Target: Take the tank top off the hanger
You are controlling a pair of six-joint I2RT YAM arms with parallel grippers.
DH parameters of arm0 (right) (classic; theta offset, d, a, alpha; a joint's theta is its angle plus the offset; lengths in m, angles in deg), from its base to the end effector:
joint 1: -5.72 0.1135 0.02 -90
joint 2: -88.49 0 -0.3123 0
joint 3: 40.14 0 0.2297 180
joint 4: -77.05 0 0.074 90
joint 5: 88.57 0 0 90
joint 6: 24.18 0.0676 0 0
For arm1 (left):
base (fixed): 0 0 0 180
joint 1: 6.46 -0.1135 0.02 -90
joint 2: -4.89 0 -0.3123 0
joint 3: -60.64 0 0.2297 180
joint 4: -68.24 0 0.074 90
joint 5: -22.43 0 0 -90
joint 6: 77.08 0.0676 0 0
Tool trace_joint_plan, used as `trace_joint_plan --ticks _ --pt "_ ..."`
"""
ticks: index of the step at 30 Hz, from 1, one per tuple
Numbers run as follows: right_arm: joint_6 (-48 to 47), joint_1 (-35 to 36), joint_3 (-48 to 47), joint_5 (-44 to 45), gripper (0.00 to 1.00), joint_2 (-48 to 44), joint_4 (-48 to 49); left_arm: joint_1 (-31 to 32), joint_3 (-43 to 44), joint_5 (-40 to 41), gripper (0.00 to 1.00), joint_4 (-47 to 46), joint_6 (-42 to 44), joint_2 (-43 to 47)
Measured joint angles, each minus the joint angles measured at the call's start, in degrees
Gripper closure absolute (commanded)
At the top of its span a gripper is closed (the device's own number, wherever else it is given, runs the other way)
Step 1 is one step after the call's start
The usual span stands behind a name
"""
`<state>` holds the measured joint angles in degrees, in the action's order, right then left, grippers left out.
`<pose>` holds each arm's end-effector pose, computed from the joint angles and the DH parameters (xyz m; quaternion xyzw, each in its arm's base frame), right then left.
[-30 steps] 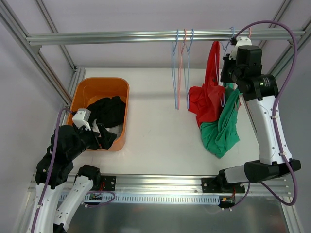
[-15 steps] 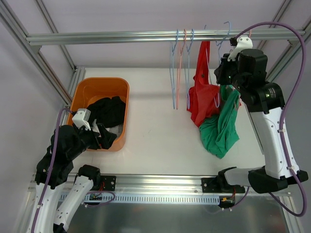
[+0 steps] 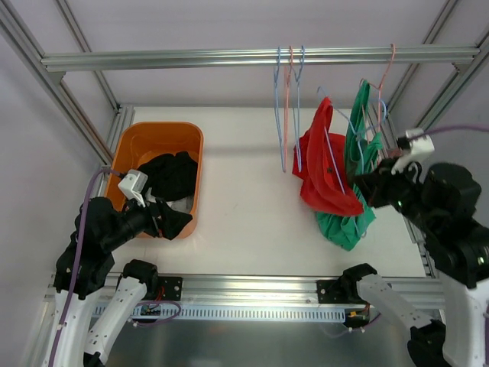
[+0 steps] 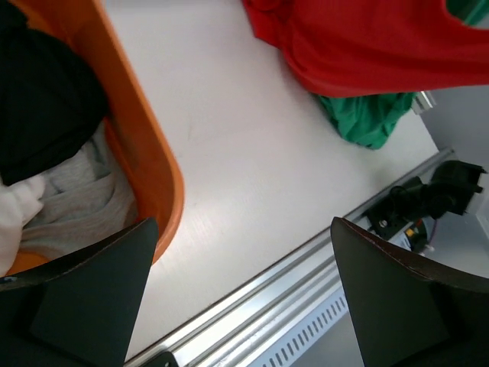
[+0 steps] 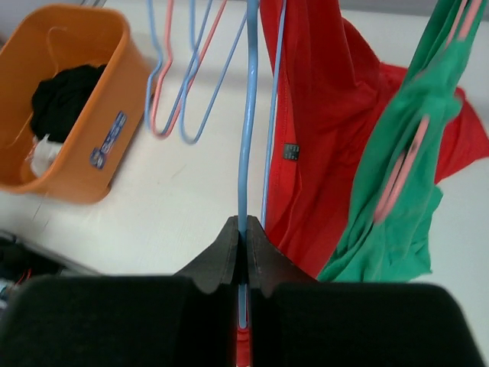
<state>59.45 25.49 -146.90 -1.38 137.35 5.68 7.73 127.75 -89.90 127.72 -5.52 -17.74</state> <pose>0.0687 0.0282 0.5103 -0.1923 0.7612 0.0914 0.6126 0.0204 -0.0316 0.3593 0.0889 0.7822 -0.3152 0.5300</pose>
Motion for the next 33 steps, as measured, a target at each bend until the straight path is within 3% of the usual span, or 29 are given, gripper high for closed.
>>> trace_joint_plan --ticks 6,9,13,17,20,26,27,29,31,33 --pt "0.3 0.0 2.3 -5.6 1.0 -13.9 -11.4 0.4 3.0 -7.8 0.01 -6.8 -1.0 -6.6" --pt "0.4 0.0 1.9 -8.3 1.0 -19.5 -16.5 6.9 4.2 -7.4 0.01 -11.6 -2.2 -11.2" --pt "0.2 0.0 -1.7 -13.4 1.0 -23.3 -21.5 27.0 6.4 1.0 0.01 -16.1 -2.7 -16.4" --pt "-0.4 0.0 -2.9 -19.3 1.0 -23.9 -21.9 54.5 12.4 20.5 0.01 -21.7 0.9 -25.3" --pt "-0.5 0.3 -1.6 -22.2 1.0 -23.8 -22.5 64.6 16.3 31.2 0.02 -26.6 4.7 -32.5" --pt "-0.6 1.7 -2.3 -25.2 1.0 -23.6 -23.4 66.8 22.1 42.9 0.18 -32.5 10.2 -41.6" --pt "-0.6 1.7 -2.8 -25.6 1.0 -23.5 -23.4 66.8 22.9 44.2 0.24 -33.4 11.0 -42.5" --pt "-0.7 1.7 -3.6 -26.5 1.0 -23.3 -23.3 66.8 23.8 46.5 0.3 -34.9 12.7 -43.6" --pt "-0.7 1.7 -4.0 -27.6 1.0 -23.3 -23.4 66.8 24.1 47.7 0.42 -36.4 14.0 -44.3" --pt "-0.7 1.5 -4.1 -28.9 1.0 -23.3 -23.4 66.8 24.5 48.8 0.45 -37.5 15.2 -45.0"
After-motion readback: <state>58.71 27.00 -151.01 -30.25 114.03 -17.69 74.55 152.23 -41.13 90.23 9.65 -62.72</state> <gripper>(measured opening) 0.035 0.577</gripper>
